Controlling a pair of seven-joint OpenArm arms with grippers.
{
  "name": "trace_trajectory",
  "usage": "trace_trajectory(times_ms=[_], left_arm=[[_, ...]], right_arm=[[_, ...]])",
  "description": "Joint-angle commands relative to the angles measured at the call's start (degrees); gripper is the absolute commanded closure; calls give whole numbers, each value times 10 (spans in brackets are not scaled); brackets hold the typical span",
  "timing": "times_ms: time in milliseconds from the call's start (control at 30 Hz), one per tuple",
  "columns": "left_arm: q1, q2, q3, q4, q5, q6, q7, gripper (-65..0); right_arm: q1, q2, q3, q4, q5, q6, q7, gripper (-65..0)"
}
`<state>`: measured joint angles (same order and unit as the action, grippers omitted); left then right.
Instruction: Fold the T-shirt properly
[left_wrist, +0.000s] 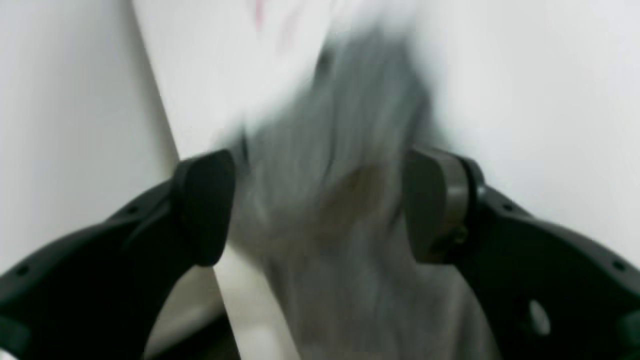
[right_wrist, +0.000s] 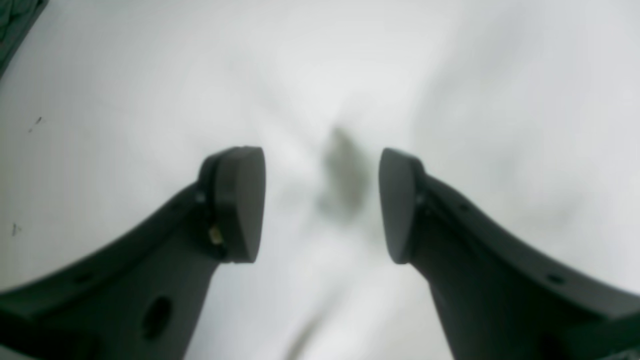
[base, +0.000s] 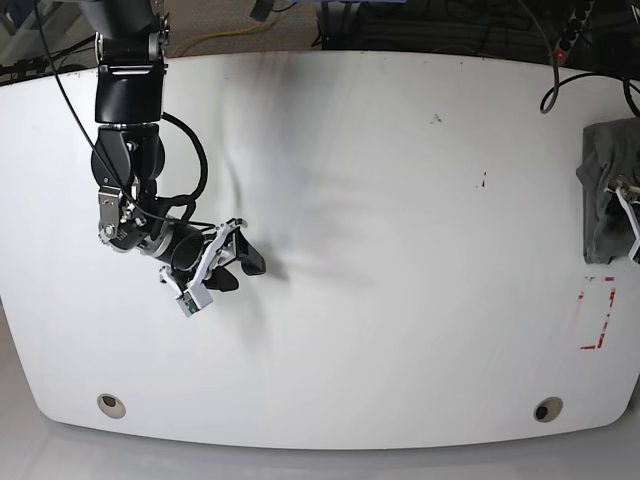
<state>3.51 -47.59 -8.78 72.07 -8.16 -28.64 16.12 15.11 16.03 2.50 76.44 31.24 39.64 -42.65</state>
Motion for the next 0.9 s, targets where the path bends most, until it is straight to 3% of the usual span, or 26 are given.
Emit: trace_trajectory(times_ms=[0,100,167,267,400,600,700,867], left_arm=[[17,-19,-35,41,-9,9,-6,-478],[37,10,-57,88,-11,9,-6,-479],[36,51,-66,119,-9,13,-10,-479],[37,104,-81,155,-8,50,-16,-479],[37,196,-77,176,23,104,-89,-482],[42,316,-29,163,104,142,-199,-479],[70,353,-17,168,123,158,-214,-478],[132,395,-5,203,126,159,-213,-478]], right_arm=[[16,18,5,11,-5,4,17,-349],[16,21,6,12,-62,4,38,-347],[15,21,6,12,-112,4,85,-331],[3,21,6,8,-178,4,163,-271],[-26,21,7,1,-251,1,281,-244],[-82,38,9,-16,-272,-68,429,-284],[-119,47,25,-16,-268,-94,457,-284],[-190,46,82,-10,-267,-94,483,-284]])
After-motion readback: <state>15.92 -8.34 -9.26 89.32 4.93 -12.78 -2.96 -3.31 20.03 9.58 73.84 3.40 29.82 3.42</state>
